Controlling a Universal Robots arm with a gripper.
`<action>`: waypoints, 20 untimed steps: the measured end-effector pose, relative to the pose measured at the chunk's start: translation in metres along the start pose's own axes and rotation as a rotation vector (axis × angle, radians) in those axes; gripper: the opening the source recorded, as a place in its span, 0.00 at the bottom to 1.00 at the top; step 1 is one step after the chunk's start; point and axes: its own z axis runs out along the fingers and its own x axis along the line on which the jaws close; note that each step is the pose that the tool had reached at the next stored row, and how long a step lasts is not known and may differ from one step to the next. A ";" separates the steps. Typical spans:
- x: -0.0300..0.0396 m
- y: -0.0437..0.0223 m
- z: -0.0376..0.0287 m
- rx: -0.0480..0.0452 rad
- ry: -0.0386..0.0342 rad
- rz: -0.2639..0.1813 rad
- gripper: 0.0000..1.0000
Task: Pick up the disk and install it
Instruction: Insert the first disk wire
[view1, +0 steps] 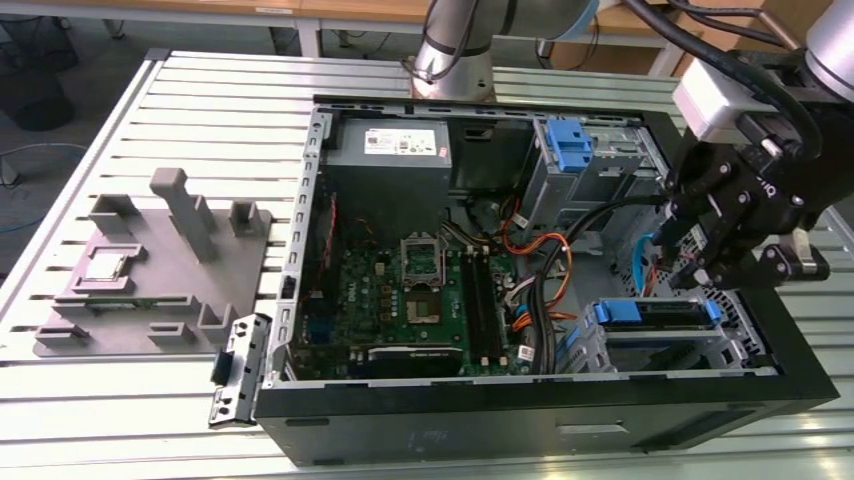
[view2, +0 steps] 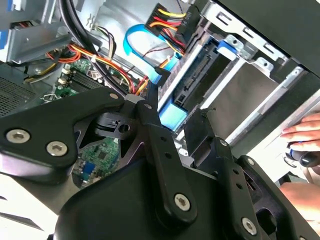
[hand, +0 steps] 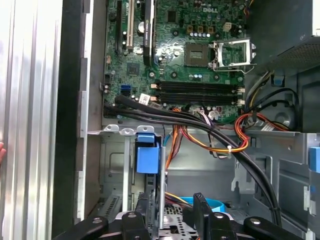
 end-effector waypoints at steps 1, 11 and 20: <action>-0.0016 -0.0001 0.0002 0.0000 0.0000 0.000 0.48; -0.0184 -0.0003 0.0014 0.0000 0.0000 0.000 0.48; -0.0189 -0.0002 -0.0022 0.0000 -0.0002 0.000 0.48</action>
